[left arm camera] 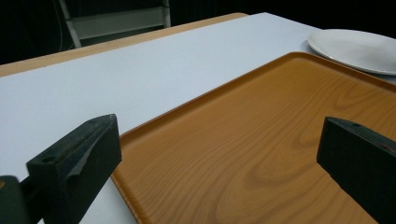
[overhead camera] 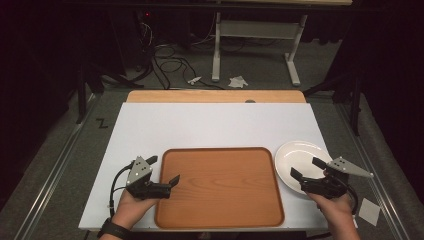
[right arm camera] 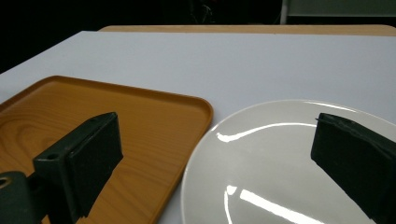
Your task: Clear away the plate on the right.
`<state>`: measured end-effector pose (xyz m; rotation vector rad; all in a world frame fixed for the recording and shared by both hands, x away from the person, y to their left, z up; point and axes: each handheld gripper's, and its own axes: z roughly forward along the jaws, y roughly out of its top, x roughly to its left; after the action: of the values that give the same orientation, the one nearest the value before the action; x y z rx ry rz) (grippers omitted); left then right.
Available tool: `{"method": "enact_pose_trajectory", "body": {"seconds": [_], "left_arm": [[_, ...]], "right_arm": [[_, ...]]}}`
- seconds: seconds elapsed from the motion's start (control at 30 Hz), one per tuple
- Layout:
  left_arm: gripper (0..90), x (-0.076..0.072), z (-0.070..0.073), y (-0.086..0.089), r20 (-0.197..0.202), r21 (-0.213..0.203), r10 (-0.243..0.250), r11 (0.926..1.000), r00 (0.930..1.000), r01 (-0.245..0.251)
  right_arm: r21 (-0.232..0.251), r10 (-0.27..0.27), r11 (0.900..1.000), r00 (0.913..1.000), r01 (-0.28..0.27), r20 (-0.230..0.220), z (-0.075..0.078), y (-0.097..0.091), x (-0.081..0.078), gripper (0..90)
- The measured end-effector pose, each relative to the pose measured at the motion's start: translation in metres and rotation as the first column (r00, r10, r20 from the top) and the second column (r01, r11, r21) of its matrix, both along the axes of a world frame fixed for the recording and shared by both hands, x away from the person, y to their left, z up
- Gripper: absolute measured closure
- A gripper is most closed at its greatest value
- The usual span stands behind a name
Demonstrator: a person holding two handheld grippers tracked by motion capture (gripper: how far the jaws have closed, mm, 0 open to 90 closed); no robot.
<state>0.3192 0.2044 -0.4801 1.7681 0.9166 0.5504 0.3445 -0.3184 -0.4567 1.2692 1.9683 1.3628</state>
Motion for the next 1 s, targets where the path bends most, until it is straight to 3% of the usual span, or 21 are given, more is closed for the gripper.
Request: {"method": "enact_pose_trajectory", "body": {"seconds": [0.1,0.3,0.87,1.0], "left_arm": [[0.5,0.001,0.0,-0.001,0.002,-0.001,-0.002,1.0,1.0,0.002],[0.5,0.002,0.0,-0.003,0.002,-0.003,-0.01,0.9999,0.9999,0.01],[0.5,0.005,0.003,-0.002,0.017,-0.009,-0.004,0.9999,0.9998,0.004],[0.5,0.007,0.003,0.001,0.017,-0.031,0.01,0.9995,0.9998,-0.009]], "right_arm": [[-0.003,-0.026,0.9997,0.9994,0.026,-0.021,0.001,-0.008,-0.001,4.3],[0.019,-0.06,0.998,0.998,0.061,-0.021,0.002,-0.021,-0.003,5.3],[0.047,-0.122,0.991,0.9905,0.125,-0.063,-0.004,-0.038,-0.005,9.1],[0.054,-0.145,0.9872,0.9863,0.15,-0.078,-0.006,-0.046,-0.006,10.4]]}}
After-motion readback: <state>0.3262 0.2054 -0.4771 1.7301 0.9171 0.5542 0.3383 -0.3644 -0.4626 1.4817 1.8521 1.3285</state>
